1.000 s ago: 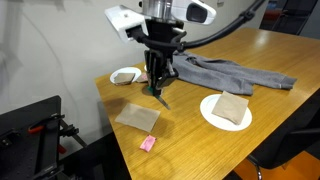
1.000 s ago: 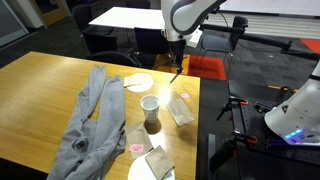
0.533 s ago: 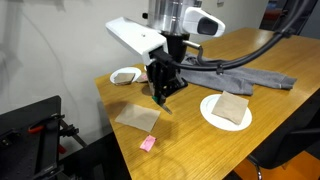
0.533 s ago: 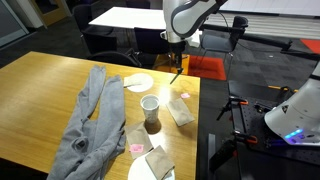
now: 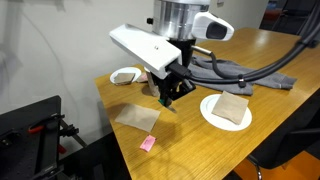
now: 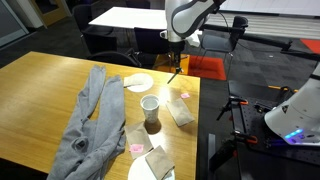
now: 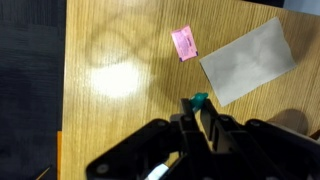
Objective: Remove the pen from the cup and put it on the table
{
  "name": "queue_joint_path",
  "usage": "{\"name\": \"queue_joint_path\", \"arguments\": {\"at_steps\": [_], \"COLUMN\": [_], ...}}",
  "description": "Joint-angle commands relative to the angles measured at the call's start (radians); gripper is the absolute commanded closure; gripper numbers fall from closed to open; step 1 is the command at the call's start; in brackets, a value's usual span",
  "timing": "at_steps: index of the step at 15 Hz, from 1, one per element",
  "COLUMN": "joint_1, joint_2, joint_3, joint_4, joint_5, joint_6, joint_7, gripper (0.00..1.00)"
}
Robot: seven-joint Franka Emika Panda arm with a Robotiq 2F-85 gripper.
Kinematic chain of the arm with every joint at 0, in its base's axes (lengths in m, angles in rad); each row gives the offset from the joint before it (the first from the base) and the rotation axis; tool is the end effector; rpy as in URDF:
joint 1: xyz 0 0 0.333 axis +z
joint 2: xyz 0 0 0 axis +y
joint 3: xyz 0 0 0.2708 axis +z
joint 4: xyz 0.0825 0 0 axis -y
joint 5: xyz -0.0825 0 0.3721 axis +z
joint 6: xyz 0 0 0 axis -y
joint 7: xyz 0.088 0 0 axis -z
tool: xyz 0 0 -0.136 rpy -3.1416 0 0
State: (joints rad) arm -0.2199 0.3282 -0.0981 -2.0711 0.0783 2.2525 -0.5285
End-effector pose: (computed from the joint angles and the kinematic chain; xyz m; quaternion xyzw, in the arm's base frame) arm 0.5186 -0.1681 0.1978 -0.9941 -0.0795 0.0606 0.0411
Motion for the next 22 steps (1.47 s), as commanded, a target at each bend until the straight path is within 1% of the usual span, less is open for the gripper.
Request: {"name": "queue_joint_path", "arguments": {"at_steps": [1,2,3,7,9,12,15,19,22], "joint_1": [-0.011,-0.012,-0.016,-0.041,-0.066,-0.112,-0.144,-0.159,-0.163], "joint_2": [0.0,0.001,0.0,0.015,0.031,0.061,0.093,0.141,0.17], "joint_3": [0.012,0.013,0.016,0.034,0.055,0.1,0.13,0.146,0.155], "joint_4": [0.002,0.003,0.002,-0.004,0.0,0.01,0.015,0.017,0.022], "joint_5": [-0.005,-0.004,0.0,0.034,0.081,0.176,0.256,0.31,0.32], "joint_6": [-0.002,-0.002,0.033,0.157,0.192,0.208,0.221,0.258,0.271], "joint_7": [0.004,0.004,-0.015,-0.086,-0.159,-0.315,-0.447,-0.54,-0.568], "gripper": [0.85,0.85,0.96,0.96,0.96,0.96,0.96,0.96,0.96]}}
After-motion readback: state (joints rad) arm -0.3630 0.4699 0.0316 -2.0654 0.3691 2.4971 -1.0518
